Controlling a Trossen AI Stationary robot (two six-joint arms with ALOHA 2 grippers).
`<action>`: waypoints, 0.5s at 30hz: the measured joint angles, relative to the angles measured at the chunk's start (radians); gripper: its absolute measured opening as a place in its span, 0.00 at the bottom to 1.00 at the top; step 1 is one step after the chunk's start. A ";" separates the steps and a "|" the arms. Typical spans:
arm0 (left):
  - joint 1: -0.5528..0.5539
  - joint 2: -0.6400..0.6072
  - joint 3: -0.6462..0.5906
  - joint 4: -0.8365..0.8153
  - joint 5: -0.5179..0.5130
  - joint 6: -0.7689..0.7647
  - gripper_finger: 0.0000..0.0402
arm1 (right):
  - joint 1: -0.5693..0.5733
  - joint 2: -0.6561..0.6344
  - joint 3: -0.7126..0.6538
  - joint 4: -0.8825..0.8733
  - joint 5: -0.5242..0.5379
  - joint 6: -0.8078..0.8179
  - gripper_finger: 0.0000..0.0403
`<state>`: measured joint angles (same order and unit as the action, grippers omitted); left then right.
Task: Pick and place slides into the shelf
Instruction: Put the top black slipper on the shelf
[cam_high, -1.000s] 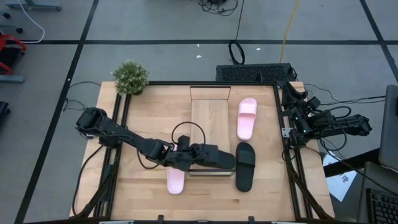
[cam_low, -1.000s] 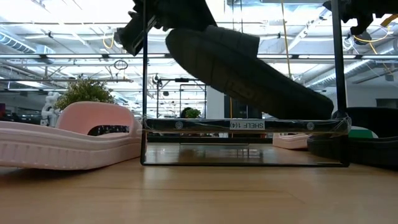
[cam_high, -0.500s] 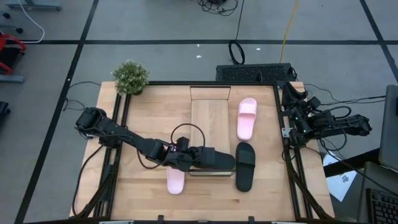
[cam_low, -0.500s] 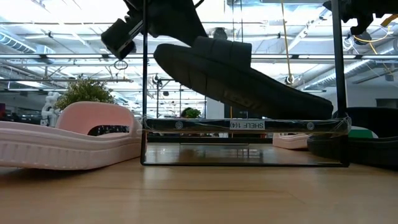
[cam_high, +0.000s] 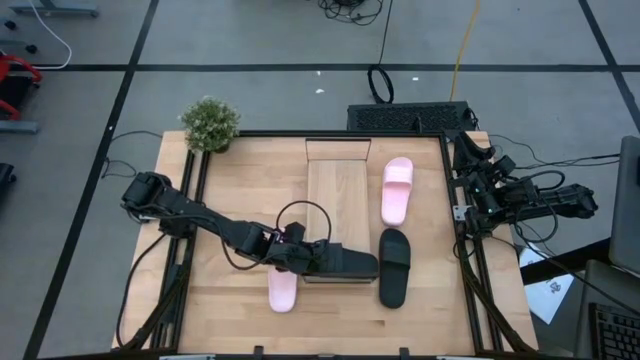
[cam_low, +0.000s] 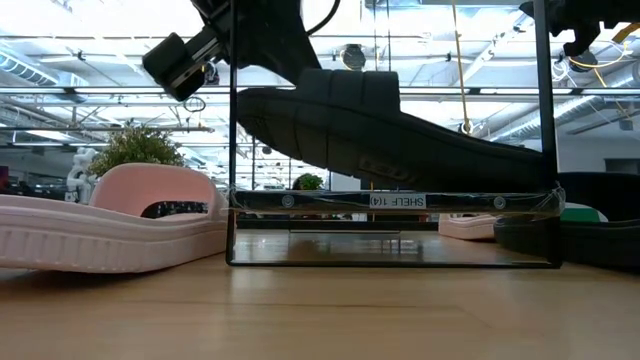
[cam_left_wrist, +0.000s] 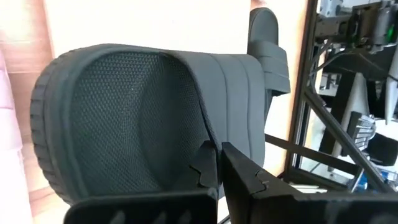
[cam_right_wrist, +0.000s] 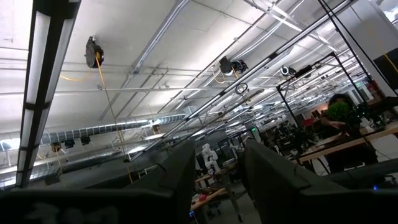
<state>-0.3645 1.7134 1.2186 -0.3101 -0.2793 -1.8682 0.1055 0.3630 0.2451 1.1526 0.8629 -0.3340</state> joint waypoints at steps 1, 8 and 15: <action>0.000 0.000 0.000 -0.002 0.004 0.001 0.00 | 0.000 0.000 0.000 0.000 0.000 0.000 0.32; 0.000 0.000 0.000 -0.004 0.017 0.005 0.03 | 0.000 0.000 0.000 0.000 0.000 0.000 0.32; 0.001 0.000 0.000 -0.006 0.023 0.006 0.05 | 0.000 0.000 0.000 0.000 0.000 0.000 0.32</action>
<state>-0.3638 1.7134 1.2186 -0.3159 -0.2565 -1.8626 0.1055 0.3630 0.2451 1.1528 0.8629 -0.3340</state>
